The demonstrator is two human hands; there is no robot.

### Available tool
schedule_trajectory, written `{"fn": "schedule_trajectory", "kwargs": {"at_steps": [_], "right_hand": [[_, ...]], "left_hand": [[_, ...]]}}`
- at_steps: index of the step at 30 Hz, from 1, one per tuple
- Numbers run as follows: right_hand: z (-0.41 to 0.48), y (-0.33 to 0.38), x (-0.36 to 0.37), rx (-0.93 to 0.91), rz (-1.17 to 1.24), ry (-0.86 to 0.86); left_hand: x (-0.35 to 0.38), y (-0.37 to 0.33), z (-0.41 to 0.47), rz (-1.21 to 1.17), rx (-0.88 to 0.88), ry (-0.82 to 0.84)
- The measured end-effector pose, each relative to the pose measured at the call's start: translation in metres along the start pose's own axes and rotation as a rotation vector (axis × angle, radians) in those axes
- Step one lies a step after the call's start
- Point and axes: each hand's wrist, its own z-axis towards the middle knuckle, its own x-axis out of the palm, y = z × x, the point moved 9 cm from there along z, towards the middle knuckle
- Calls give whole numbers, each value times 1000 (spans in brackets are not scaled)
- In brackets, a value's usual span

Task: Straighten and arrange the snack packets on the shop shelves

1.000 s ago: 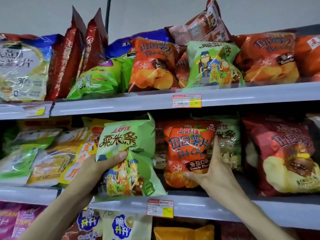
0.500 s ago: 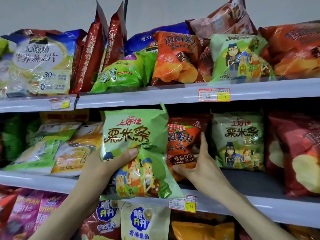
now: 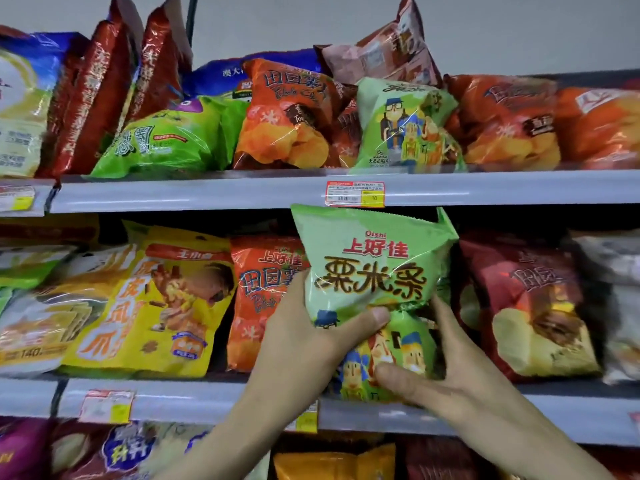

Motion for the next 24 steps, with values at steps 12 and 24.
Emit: {"fn": "schedule_trajectory", "kwargs": {"at_steps": [12,24], "right_hand": [[29,-68,-59,151,-237,-284],[32,-92,-49,250,-533,-272]], "left_hand": [[76,35,54,7,2,121],[93,70,60,23,-55,154]]}}
